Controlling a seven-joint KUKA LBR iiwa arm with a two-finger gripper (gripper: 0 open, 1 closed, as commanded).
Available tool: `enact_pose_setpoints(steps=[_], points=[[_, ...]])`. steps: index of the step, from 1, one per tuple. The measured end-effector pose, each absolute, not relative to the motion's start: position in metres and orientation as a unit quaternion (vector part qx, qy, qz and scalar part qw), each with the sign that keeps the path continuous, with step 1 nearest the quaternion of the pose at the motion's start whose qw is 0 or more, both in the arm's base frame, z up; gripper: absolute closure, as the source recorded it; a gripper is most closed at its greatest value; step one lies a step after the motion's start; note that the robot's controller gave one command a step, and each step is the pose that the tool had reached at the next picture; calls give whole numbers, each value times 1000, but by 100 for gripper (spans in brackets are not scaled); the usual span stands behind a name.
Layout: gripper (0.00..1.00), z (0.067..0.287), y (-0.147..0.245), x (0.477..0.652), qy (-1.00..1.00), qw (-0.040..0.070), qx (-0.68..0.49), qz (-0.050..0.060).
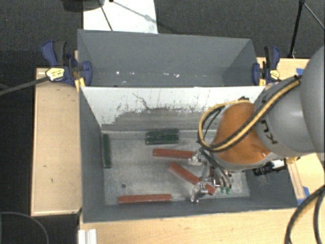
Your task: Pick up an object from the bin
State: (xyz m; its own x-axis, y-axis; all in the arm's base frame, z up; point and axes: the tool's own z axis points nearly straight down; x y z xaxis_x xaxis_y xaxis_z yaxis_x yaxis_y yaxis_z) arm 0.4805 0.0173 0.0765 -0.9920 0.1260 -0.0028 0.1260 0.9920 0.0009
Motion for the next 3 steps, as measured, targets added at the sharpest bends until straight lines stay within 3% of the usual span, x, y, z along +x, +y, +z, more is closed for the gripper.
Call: enact_pose_setpoints(steps=[1,3], points=[[100,70,13,487,1000,16,16,2],[100,73,13,487,1000,14,7,2]])
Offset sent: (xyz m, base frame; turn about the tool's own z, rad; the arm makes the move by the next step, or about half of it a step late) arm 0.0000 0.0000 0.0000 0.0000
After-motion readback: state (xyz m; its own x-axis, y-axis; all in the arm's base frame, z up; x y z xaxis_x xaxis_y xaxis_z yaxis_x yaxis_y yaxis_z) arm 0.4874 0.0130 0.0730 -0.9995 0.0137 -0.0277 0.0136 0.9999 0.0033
